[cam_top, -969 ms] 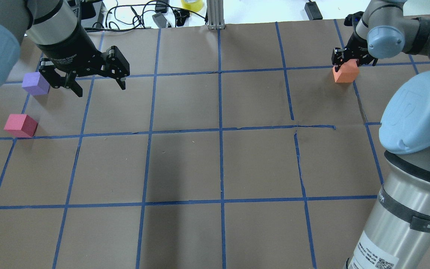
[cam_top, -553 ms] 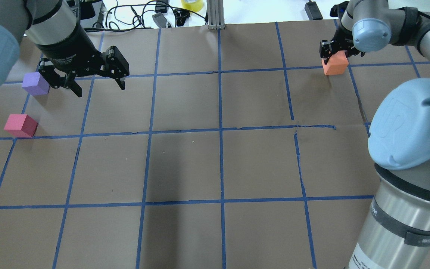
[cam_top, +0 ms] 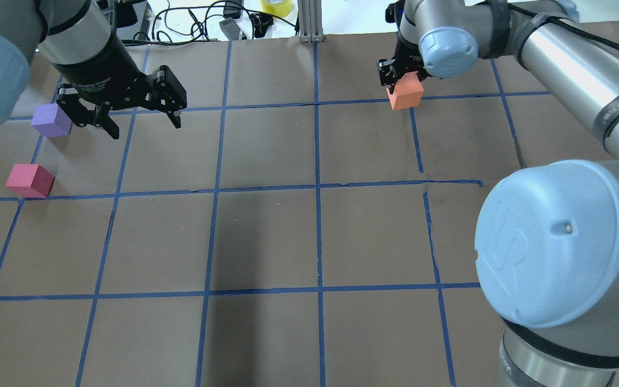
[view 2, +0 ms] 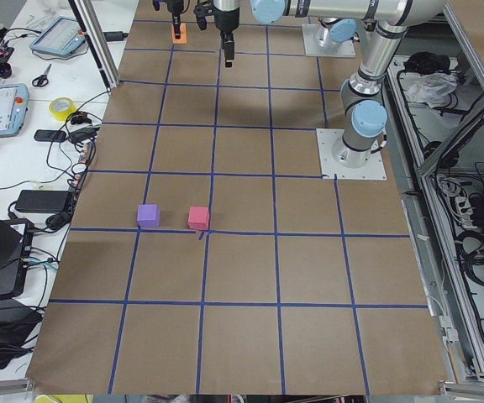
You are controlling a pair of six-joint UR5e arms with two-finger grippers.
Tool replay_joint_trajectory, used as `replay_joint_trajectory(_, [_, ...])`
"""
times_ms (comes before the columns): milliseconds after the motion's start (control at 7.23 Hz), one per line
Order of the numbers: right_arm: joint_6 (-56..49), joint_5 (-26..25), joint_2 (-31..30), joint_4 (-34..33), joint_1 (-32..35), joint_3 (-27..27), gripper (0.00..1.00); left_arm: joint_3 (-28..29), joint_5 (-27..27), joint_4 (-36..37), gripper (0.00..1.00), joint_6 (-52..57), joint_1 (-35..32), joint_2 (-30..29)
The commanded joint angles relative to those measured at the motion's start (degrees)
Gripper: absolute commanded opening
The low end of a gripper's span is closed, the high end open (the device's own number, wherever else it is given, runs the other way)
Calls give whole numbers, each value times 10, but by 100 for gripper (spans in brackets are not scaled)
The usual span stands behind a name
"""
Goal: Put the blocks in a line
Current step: 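Carry the orange cube with the right gripper toward the table's middle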
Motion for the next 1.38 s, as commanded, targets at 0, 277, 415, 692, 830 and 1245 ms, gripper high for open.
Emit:
replay_joint_trajectory(0, [102,3,1,-3,61,-1,20,0,1,1,100,-3,-2,-3])
replay_joint_trajectory(277, [171,1,24,-11,107,-6,20,-1,2,0,100,5,0,2])
replay_joint_trajectory(415, [198,3,32,-34,119,-8,19,-1,1,0,100,4,-1,1])
replay_joint_trajectory(692, [211,-4,45,-38,140,-8,18,-1,1,0,100,4,-1,1])
replay_joint_trajectory(830, [209,1,52,-54,141,-17,18,-1,2,0,100,4,-1,1])
replay_joint_trajectory(1245, [205,-3,88,-56,151,-45,20,-1,2,0,100,4,-1,1])
